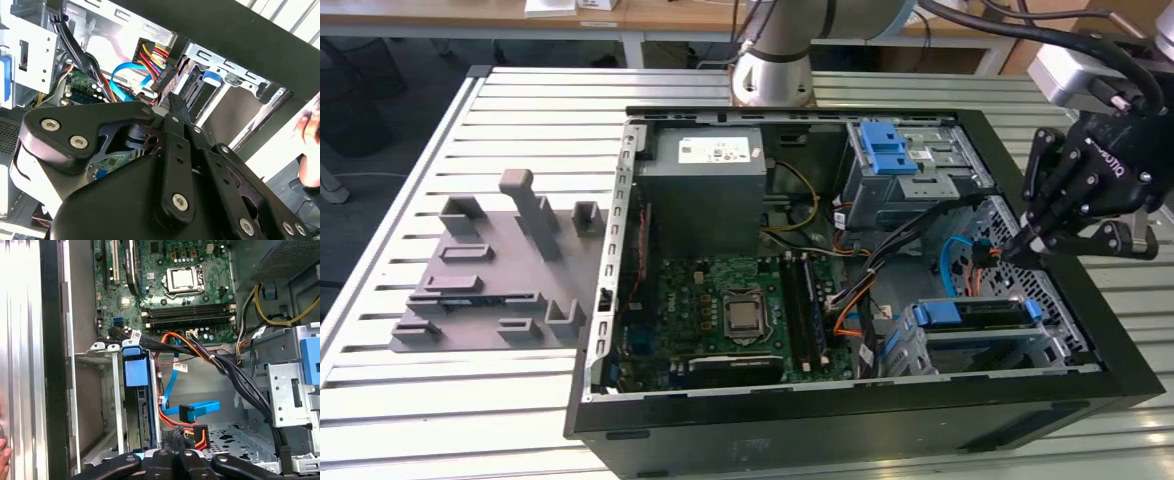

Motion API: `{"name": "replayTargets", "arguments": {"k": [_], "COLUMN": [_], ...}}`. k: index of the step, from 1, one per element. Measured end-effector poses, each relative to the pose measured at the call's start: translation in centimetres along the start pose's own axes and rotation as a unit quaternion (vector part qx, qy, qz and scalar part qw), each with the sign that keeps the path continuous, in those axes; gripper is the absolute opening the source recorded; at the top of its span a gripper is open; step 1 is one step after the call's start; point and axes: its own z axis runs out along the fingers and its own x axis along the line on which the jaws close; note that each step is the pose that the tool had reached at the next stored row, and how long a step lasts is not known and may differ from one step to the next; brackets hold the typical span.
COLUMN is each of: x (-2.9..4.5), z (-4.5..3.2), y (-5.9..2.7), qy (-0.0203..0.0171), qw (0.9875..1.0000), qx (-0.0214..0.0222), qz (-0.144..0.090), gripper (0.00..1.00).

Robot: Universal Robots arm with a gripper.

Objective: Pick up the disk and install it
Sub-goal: 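Insert the first disk wire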

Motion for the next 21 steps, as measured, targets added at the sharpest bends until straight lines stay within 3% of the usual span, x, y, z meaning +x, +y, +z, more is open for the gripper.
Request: {"name": "replayTargets", "arguments": {"k": [4,9,11,12,14,15,16,21], "x": [-0.16,-1.05,-1.22,-1.29,-1.47,-1.59,-1.71,-2.15], "z": [0.05,0.04,0.06,0.09,0.15,0.17,0.20,0.44], "y": [0.00,-0.18,-0.33,-0.35,-0.35,-0.34,-0.33,-0.32], "qy": [-0.0014,-0.0012,0.0012,0.0051,0.0111,0.0123,0.0131,0.0166], "qw": [0.9999,0.9998,0.9998,0.9997,0.9997,0.9996,0.9996,0.9993], "qx": [-0.0006,-0.0017,-0.0020,-0.0017,-0.0018,-0.0024,-0.0032,-0.0063], "qz": [0.017,0.020,0.021,0.022,0.023,0.024,0.025,0.032], "gripper": [0.11,0.11,0.11,0.18,0.19,0.19,0.25,0.25]}}
